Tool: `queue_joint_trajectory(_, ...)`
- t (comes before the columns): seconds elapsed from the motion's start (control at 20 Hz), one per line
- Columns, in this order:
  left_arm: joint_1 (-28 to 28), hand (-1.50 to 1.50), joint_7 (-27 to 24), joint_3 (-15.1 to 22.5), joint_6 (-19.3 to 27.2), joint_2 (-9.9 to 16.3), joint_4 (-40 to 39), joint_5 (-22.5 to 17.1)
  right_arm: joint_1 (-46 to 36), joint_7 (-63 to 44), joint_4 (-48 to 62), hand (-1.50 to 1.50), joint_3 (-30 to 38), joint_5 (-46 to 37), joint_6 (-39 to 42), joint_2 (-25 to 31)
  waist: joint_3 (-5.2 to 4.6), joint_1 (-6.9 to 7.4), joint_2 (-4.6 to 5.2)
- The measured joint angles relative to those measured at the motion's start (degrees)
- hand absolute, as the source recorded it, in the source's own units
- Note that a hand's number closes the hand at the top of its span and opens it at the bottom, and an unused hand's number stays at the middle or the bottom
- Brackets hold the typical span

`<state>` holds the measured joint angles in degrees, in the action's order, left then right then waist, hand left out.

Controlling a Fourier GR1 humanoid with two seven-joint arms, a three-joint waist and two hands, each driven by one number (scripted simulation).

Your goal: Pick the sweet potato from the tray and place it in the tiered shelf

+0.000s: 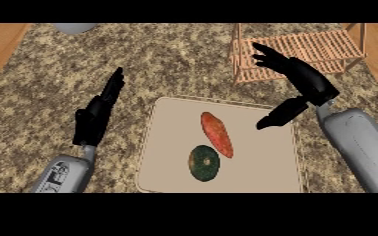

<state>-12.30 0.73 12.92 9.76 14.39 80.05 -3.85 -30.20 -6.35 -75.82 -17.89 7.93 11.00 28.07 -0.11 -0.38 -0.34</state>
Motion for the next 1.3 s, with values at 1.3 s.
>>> queue_joint_trajectory(1.3, 3.0, 0.00, -0.2, -4.1, -4.0, -3.1, 2.5, 4.8, 4.9, -32.6, -27.3, -1.50, -4.4, -19.6, 12.7, -7.5, 0.10, 0.43, 0.29)
